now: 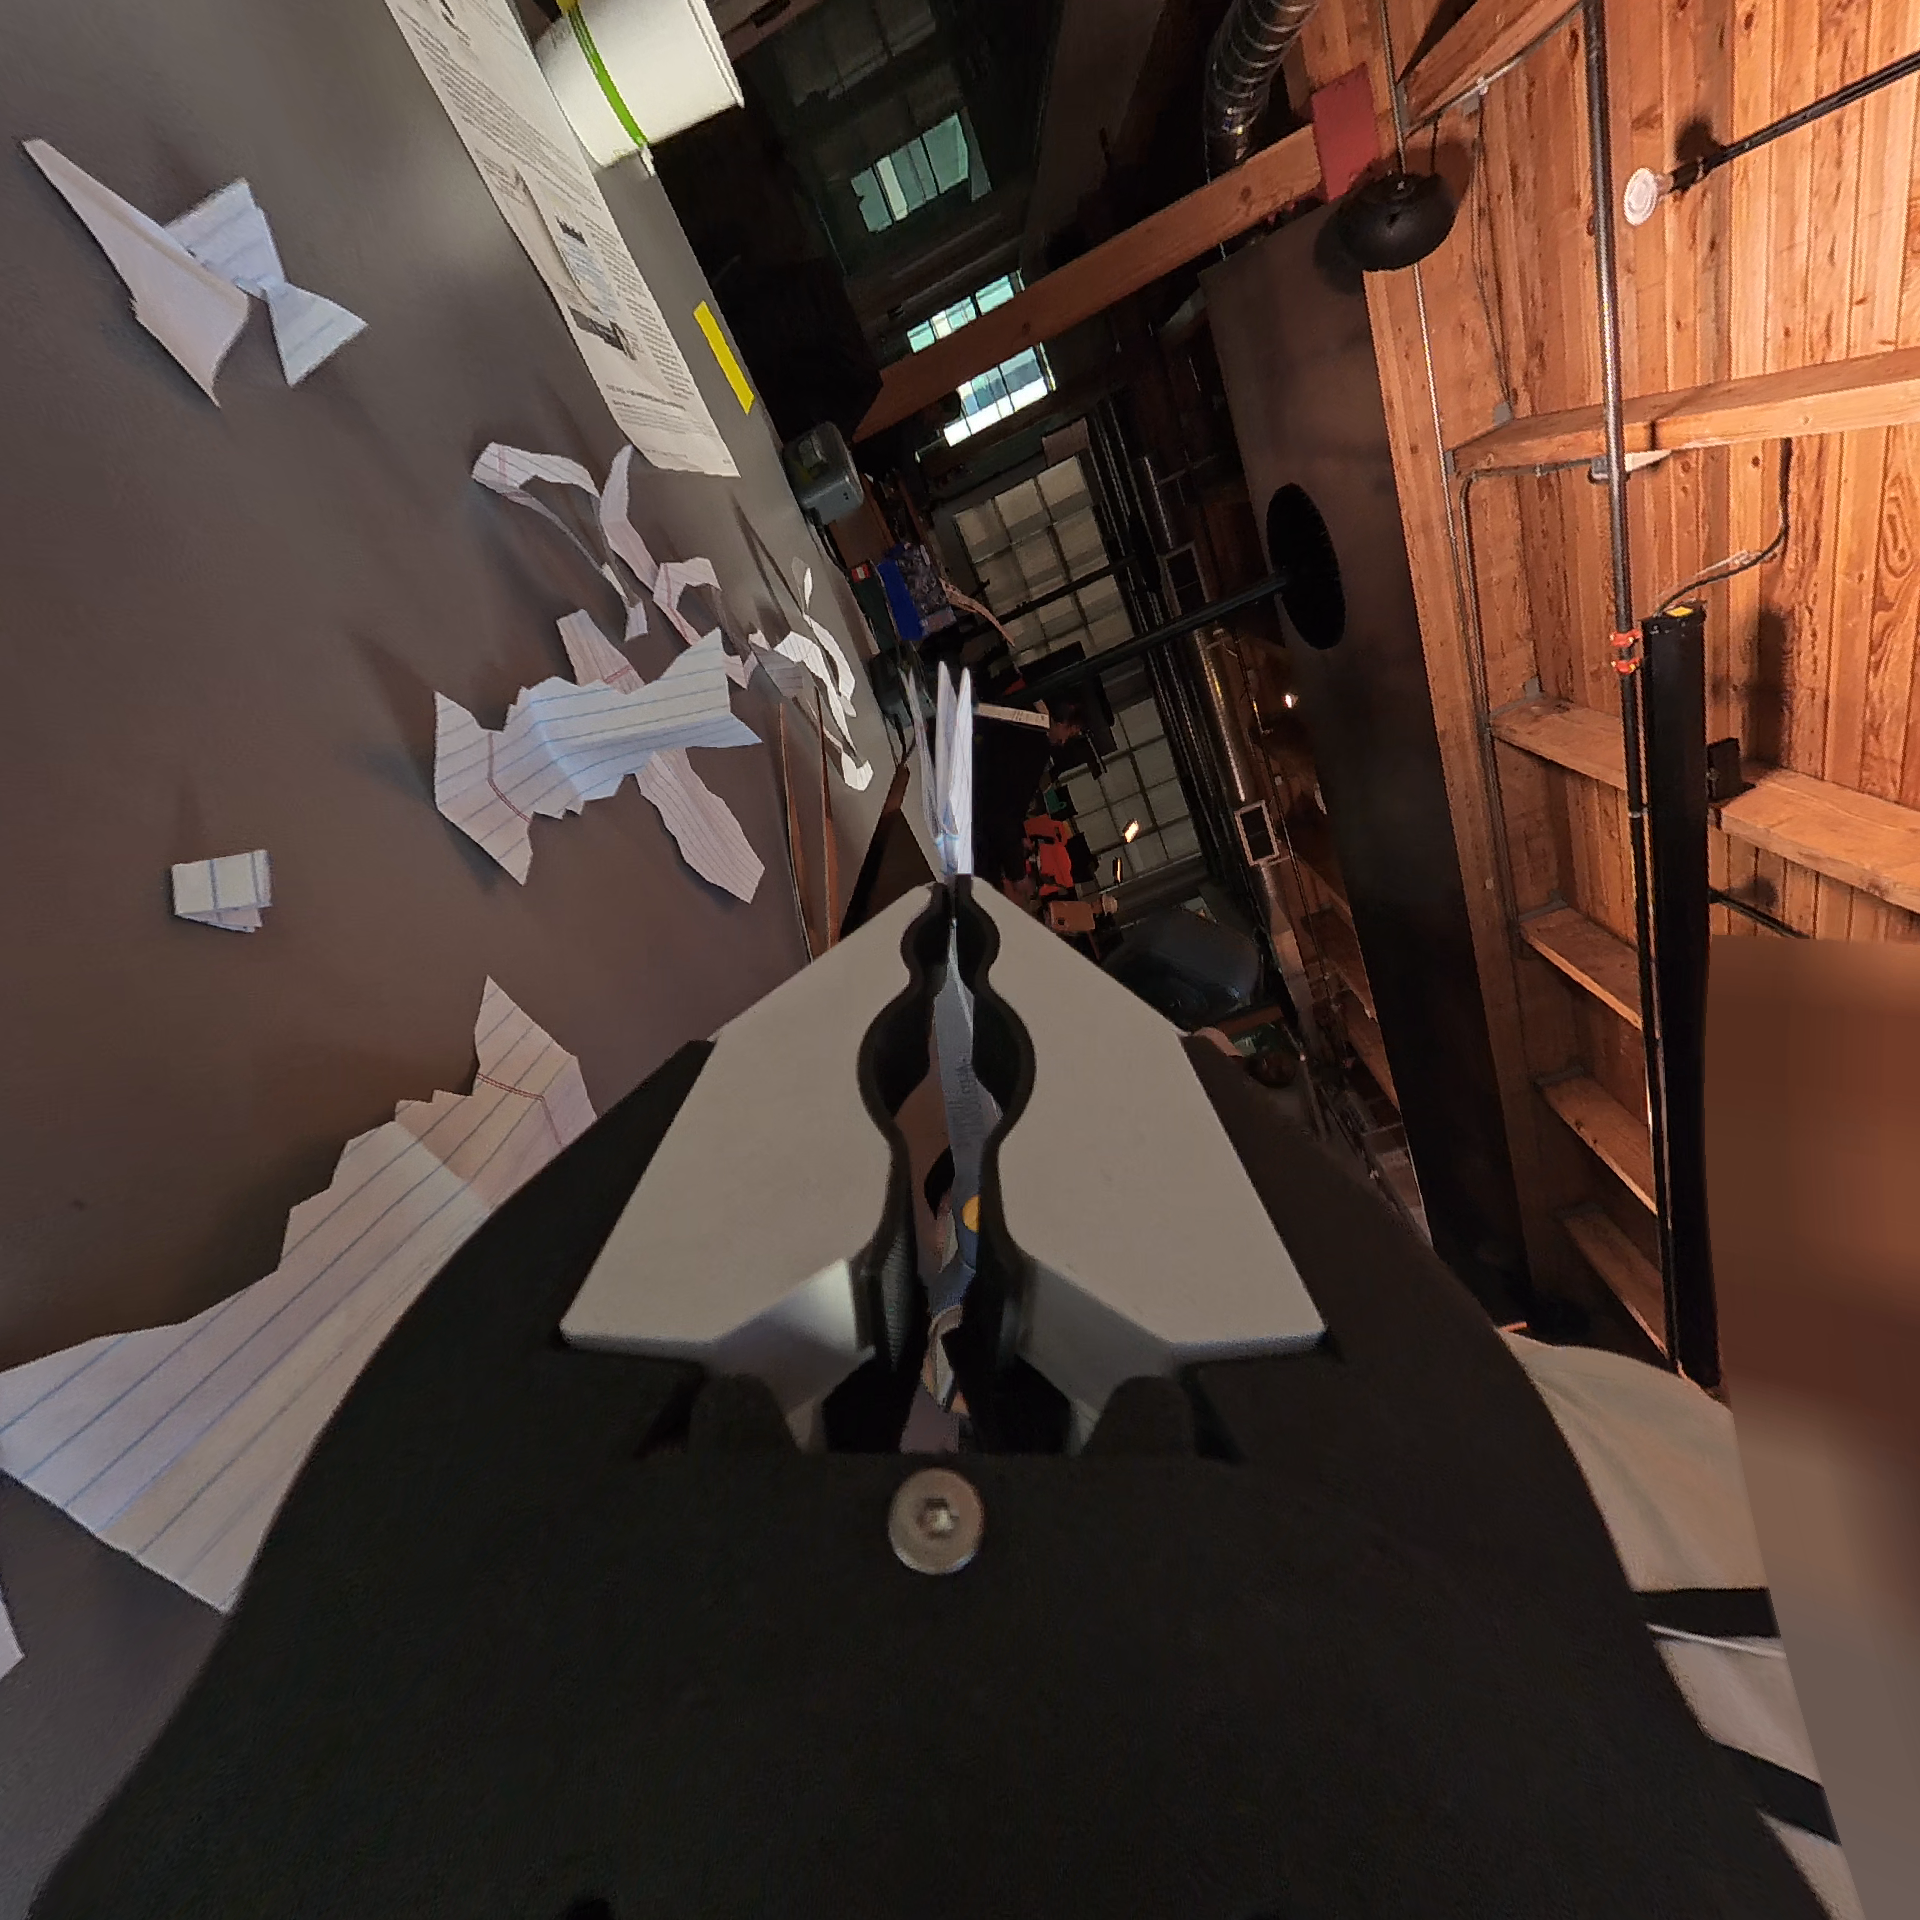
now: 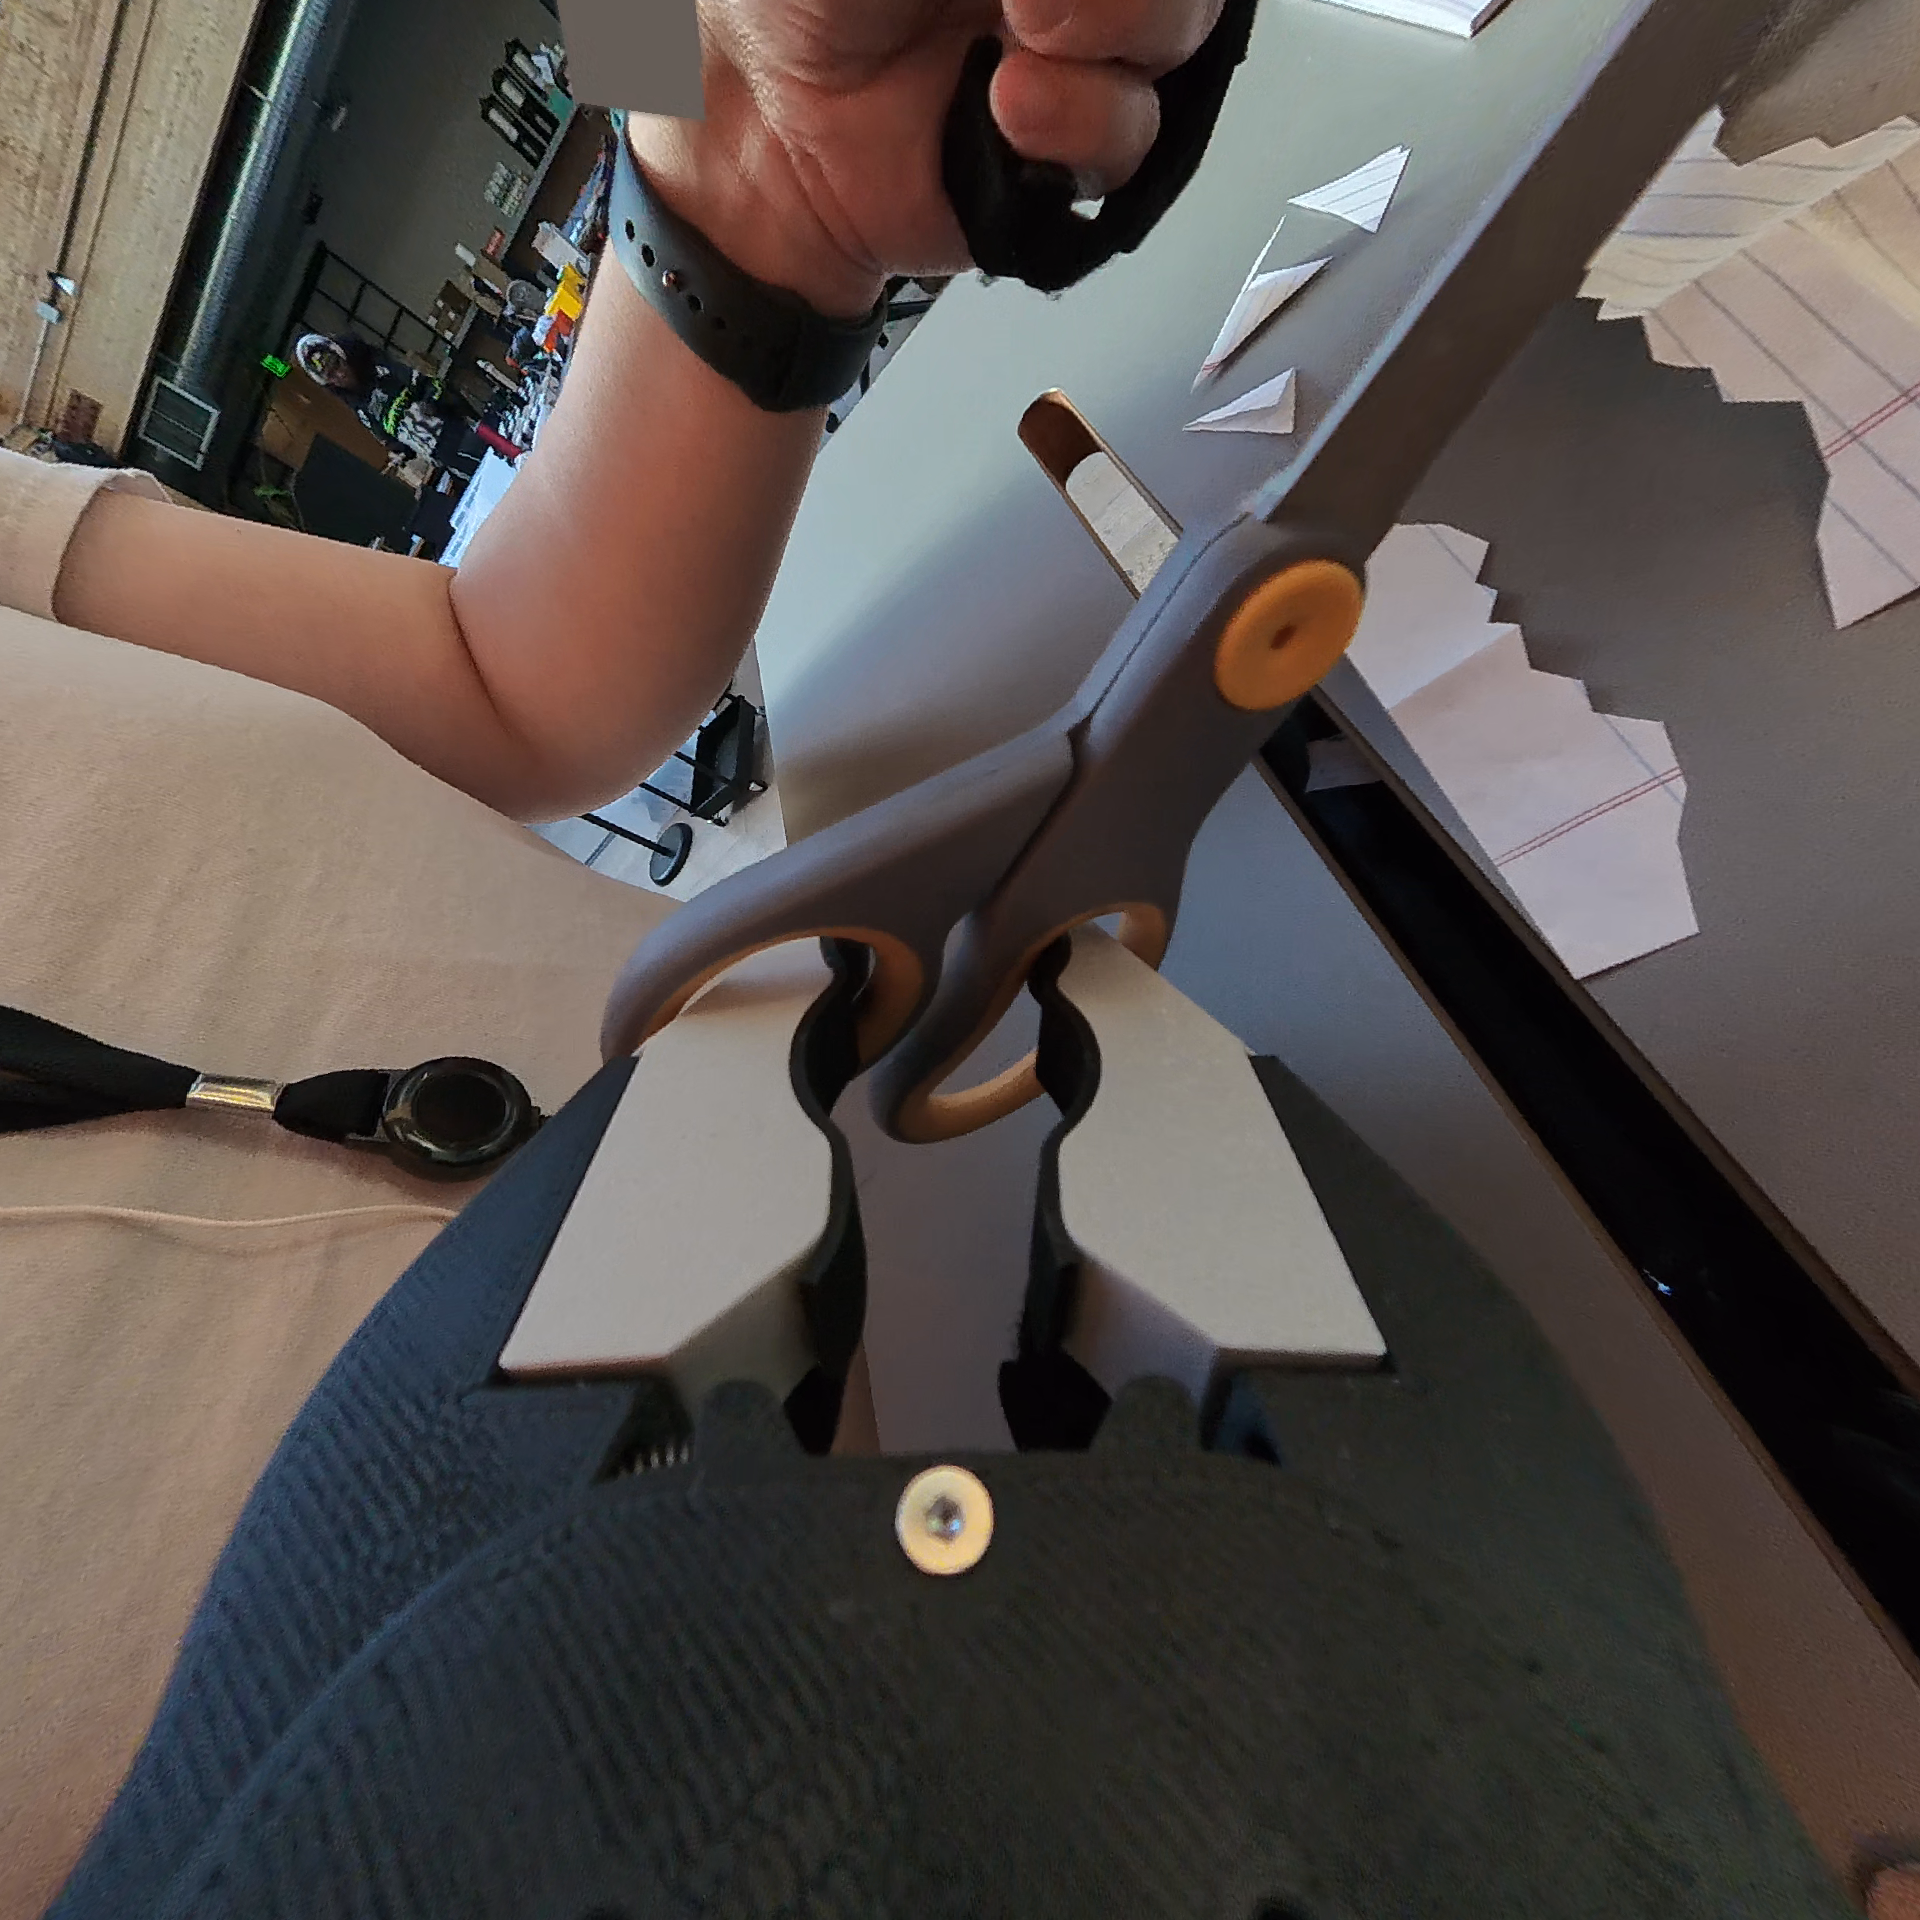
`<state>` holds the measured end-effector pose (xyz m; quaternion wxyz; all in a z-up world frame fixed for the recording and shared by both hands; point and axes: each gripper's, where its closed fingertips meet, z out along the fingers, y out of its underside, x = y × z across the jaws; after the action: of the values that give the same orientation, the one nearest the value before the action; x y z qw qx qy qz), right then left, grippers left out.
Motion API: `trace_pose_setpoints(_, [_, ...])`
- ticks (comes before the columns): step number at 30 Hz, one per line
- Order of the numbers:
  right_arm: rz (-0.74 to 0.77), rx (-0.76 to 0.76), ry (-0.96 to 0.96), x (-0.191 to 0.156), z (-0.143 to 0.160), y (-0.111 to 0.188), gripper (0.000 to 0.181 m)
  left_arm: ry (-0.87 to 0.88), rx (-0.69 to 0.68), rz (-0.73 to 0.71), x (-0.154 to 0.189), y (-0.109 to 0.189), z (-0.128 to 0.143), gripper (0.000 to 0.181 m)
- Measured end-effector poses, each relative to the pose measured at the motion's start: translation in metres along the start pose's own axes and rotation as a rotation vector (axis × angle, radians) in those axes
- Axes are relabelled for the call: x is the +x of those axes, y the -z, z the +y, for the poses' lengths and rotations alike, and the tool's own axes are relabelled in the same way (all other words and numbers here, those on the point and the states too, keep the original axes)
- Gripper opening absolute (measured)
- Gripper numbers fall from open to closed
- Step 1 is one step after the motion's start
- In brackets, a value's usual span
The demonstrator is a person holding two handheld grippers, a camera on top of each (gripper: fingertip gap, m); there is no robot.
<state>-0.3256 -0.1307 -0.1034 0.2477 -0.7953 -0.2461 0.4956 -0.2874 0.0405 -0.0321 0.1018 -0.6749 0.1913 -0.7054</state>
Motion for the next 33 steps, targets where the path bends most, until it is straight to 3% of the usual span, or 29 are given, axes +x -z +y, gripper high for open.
trace_pose_setpoints(10, [-0.002,0.019,-0.001,-0.001,-0.004,0.0,0.036,0.025,0.02,-0.012,-0.005,0.002,-0.001,0.0])
trace_pose_setpoints(21, [-0.114,0.194,-0.096,-0.001,-0.027,0.009,0.04,0.051,-0.02,-0.017,-0.012,-0.003,0.014,0.0])
trace_pose_setpoints(33, [-0.105,0.269,-0.142,0.007,-0.028,0.015,0.042,0.054,-0.031,-0.024,-0.014,-0.003,0.016,0.0])
